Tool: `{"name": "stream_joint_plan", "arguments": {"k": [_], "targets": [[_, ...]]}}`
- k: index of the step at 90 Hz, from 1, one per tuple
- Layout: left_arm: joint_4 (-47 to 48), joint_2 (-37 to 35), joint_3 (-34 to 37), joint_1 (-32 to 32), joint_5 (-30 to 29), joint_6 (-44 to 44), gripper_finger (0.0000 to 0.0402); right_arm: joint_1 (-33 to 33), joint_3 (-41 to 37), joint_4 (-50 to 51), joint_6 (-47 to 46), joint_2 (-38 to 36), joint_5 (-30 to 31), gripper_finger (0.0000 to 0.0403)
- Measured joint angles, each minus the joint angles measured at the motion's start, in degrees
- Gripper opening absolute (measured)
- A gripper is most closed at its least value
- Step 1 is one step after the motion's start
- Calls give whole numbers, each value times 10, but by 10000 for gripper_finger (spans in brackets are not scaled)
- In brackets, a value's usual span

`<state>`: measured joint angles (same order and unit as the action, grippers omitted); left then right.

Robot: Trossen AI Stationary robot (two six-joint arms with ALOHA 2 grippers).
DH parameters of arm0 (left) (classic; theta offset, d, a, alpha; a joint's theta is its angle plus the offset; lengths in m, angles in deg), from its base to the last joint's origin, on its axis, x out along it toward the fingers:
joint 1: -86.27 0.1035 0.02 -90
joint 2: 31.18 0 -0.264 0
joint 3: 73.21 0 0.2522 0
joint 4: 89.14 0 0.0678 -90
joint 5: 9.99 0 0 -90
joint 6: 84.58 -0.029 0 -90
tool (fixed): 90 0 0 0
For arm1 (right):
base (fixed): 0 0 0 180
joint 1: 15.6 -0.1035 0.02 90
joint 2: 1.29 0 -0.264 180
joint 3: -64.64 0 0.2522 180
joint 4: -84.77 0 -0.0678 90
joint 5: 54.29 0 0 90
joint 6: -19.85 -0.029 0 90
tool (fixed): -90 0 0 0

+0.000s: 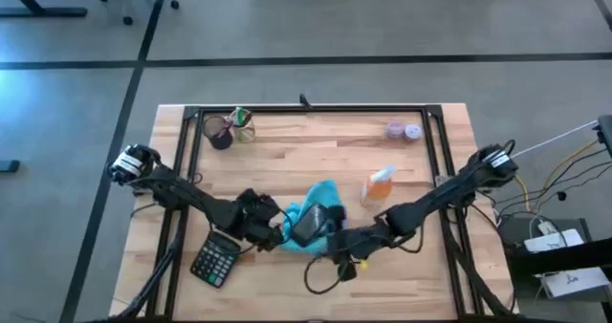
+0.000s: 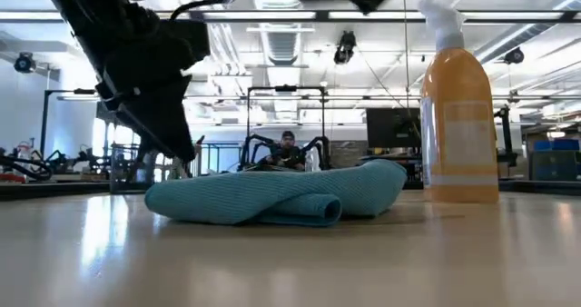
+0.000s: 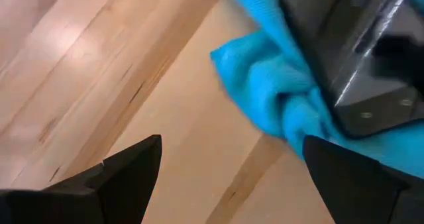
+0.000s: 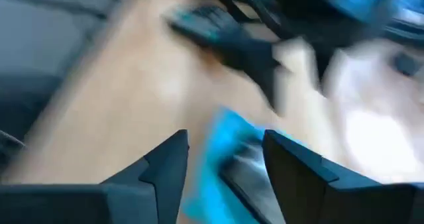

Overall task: Apply microfiber cloth
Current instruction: Wipe the front of the cellphone with the blue microfiber cloth

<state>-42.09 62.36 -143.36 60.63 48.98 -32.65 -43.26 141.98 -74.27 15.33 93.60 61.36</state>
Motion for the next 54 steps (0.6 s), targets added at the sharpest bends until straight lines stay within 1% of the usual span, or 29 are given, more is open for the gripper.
{"name": "stream_joint_plan", "arguments": {"k": [12, 17, 24, 37, 50, 54], "targets": [[-58, 2, 5, -1, -13, -31, 349, 2, -48, -43, -56, 17, 9, 143], [-74, 2, 9, -1, -14, -46, 349, 2, -63, -41, -67, 19, 10, 132], [-78, 2, 12, 0, -15, -58, 349, -2, -73, -42, -74, 11, 13, 113], [-78, 2, 23, 0, -15, -51, 349, 2, -94, -58, -80, -1, 13, 78], [-78, 2, 42, -1, -14, -37, 349, 14, -128, -75, -135, 41, 9, 45], [-81, 2, 48, -1, -14, -27, 349, 13, -134, -97, -146, 55, -6, 35]]}}
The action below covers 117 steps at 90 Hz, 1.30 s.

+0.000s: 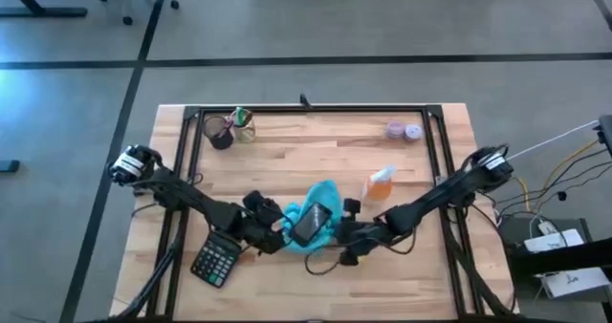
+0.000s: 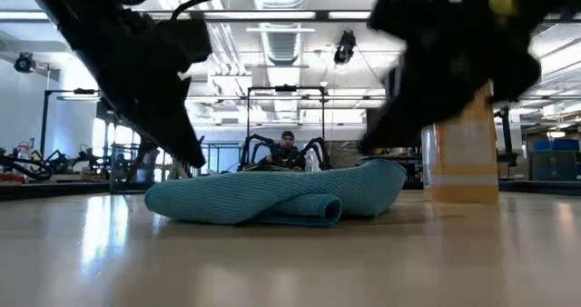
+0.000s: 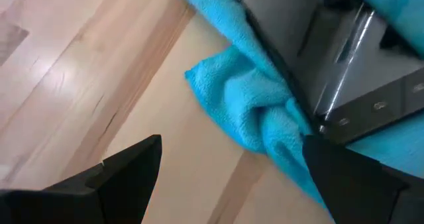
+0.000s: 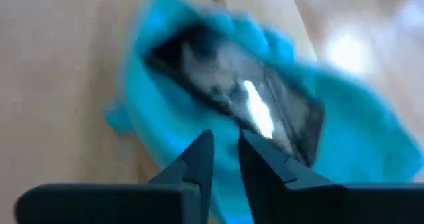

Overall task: Apply microfiber cloth
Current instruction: Wipe the front of the cellphone with the blue microfiber cloth

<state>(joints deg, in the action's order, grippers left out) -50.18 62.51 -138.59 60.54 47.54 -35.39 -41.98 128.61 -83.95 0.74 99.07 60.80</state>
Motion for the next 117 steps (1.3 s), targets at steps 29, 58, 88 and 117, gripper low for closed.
{"name": "stream_joint_plan", "arguments": {"k": [29, 58, 88, 117], "targets": [[-52, 0, 44, -1, 10, 25, 349, -14, 38, 109, -9, -7, -86, 6], [-162, 0, 45, -17, 59, 8, 349, -70, 69, 368, -17, -213, 76, 51], [-242, 0, 44, -49, 56, -61, 349, -157, 66, 470, -56, -430, 140, 128], [-271, 0, 44, -46, 41, -34, 349, -75, 93, 470, 143, -542, 132, 203]]}}
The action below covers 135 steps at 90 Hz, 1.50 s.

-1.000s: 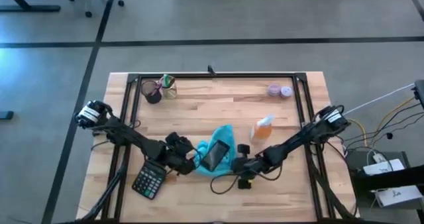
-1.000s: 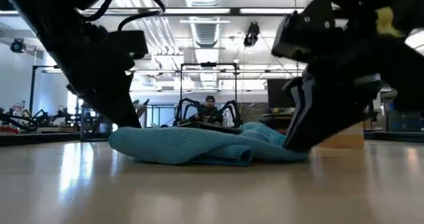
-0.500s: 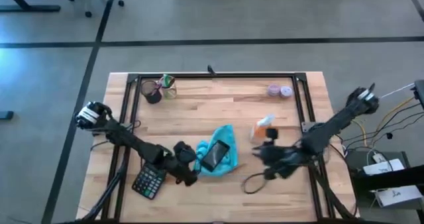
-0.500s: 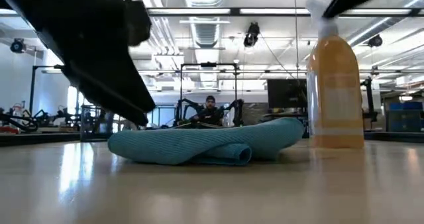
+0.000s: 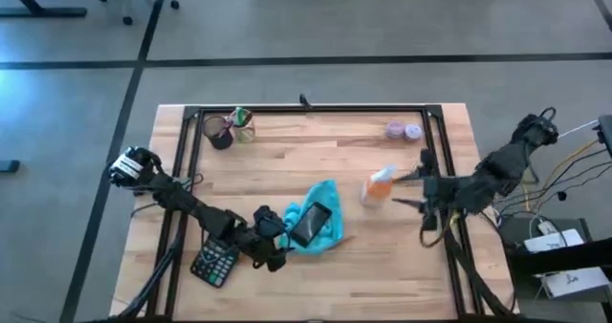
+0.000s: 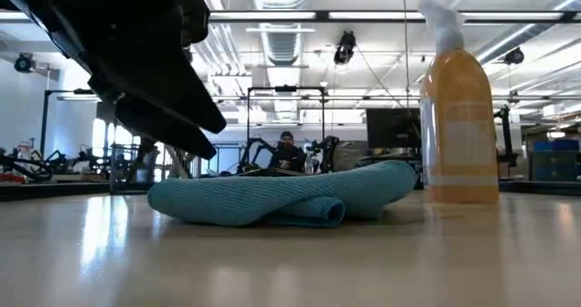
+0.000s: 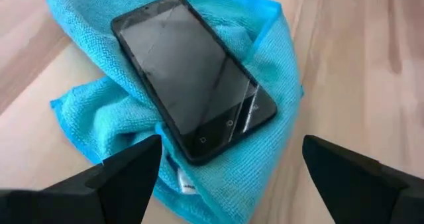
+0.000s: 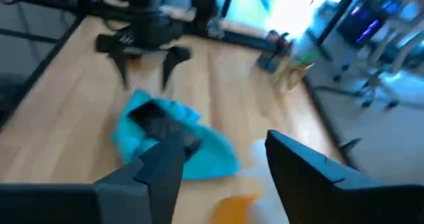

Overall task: Apply microfiber cloth
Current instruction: Wipe the front of the cellphone with the blue microfiber cloth

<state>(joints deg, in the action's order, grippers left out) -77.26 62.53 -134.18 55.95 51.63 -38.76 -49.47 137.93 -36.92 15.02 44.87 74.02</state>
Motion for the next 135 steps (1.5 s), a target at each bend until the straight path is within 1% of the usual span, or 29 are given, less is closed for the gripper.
{"name": "stream_joint_plan", "arguments": {"k": [3, 8, 20, 29, 36, 41, 53, 64, 71, 79, 91, 105, 119, 125, 135], "targets": [[-15, 0, 0, 0, -9, -1, 349, 26, -3, 1, 15, -3, -16, 207], [-39, 0, 0, 0, -22, -8, 349, 78, -9, 3, 40, -3, -62, 213], [-91, 0, 0, 1, -26, -44, 349, 203, -12, -3, 93, 6, -227, 222], [-108, 0, 0, 1, -26, -49, 348, 293, -12, -9, 122, 9, -336, 225], [-112, 0, 0, 1, -26, -48, 348, 347, -15, 5, 130, 22, -424, 223], [-111, 0, 0, 1, -26, -48, 349, 374, -21, 9, 140, 33, -460, 218], [-111, 0, 0, 1, -26, -48, 348, 411, -23, 7, 177, 47, -474, 200], [-110, 0, 0, 1, -26, -47, 349, 418, -23, 32, 182, 68, -492, 181], [-110, 0, 0, 0, -26, -48, 348, 418, -23, 38, 178, 76, -493, 164], [-110, 0, 0, 0, -26, -52, 349, 418, -23, 33, 174, 75, -493, 135], [-108, 0, 0, 0, -26, -62, 349, 418, -23, 24, 158, 75, -495, 73], [-108, 0, 0, 0, -26, -57, 349, 413, -13, 15, 117, 75, -491, 72], [-108, 0, 1, 2, -26, -57, 349, 380, 0, -63, 100, 83, -492, 72], [-108, 0, 1, 3, -26, -59, 349, 363, 3, -104, 100, 96, -493, 72], [-109, 0, 1, 5, -28, -60, 349, 349, 11, -143, 112, 132, -493, 72]]}}
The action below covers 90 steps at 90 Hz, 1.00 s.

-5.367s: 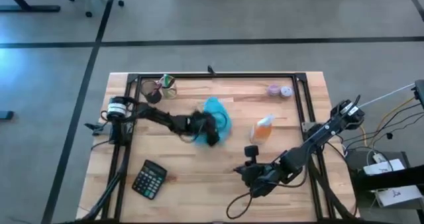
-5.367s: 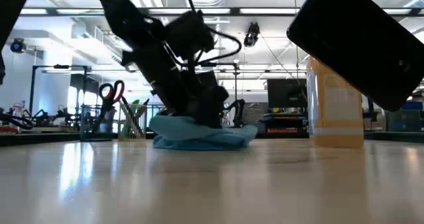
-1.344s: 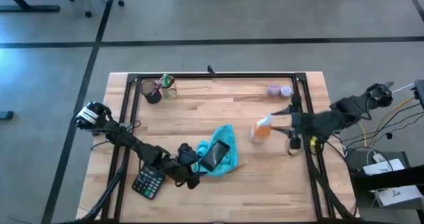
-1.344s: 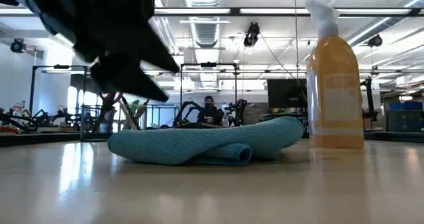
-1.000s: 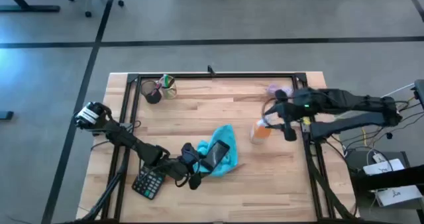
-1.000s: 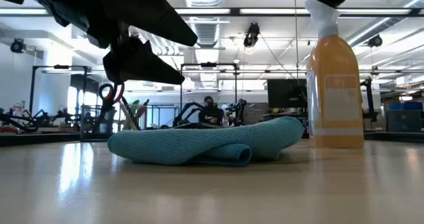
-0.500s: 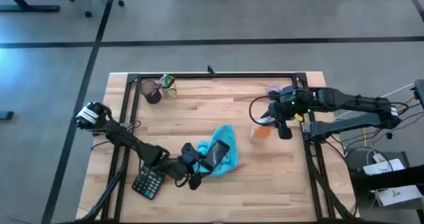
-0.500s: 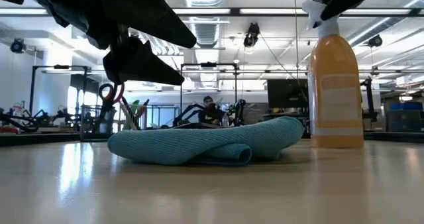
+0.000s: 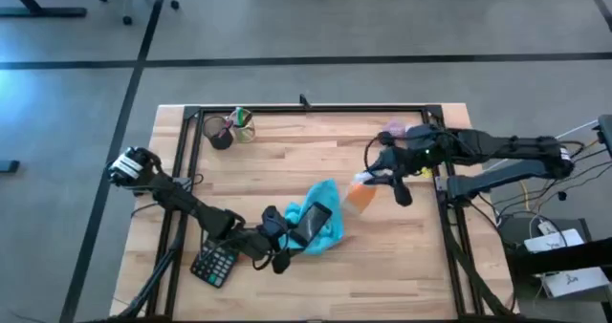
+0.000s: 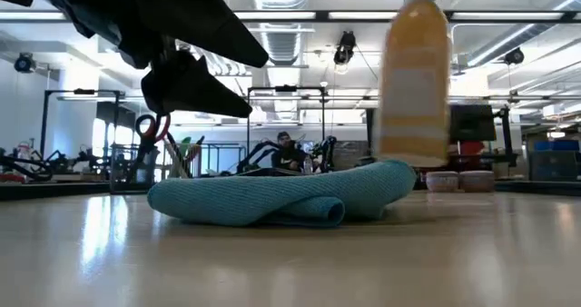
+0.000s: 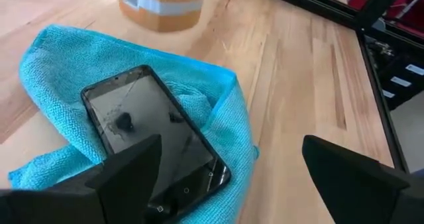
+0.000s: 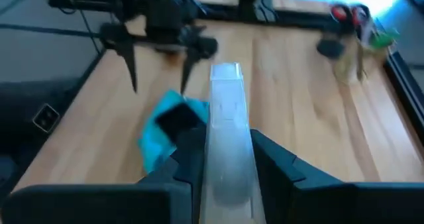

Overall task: Apply microfiber cloth
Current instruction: Wipe the front of the cellphone with the blue microfiber cloth

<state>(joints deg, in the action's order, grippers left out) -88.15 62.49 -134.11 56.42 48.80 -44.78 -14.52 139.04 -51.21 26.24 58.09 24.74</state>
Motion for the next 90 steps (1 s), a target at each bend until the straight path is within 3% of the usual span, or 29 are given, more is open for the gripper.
{"name": "stream_joint_plan", "arguments": {"k": [15, 32, 49, 66, 90], "targets": [[0, 0, 0, 0, -41, -3, 349, 0, 12, -50, 25, 80, 17, 72], [1, 0, 0, 0, -43, -3, 349, 0, 84, -73, 57, 156, 56, 72], [3, 0, 0, 0, -43, -3, 349, 1, 139, -59, 65, 217, 56, 72], [4, 0, 0, 0, -43, -3, 349, 2, 147, -1, 81, 242, 105, 71], [4, 0, 0, 0, -56, -4, 349, 4, 147, 20, 80, 235, 91, 71]]}}
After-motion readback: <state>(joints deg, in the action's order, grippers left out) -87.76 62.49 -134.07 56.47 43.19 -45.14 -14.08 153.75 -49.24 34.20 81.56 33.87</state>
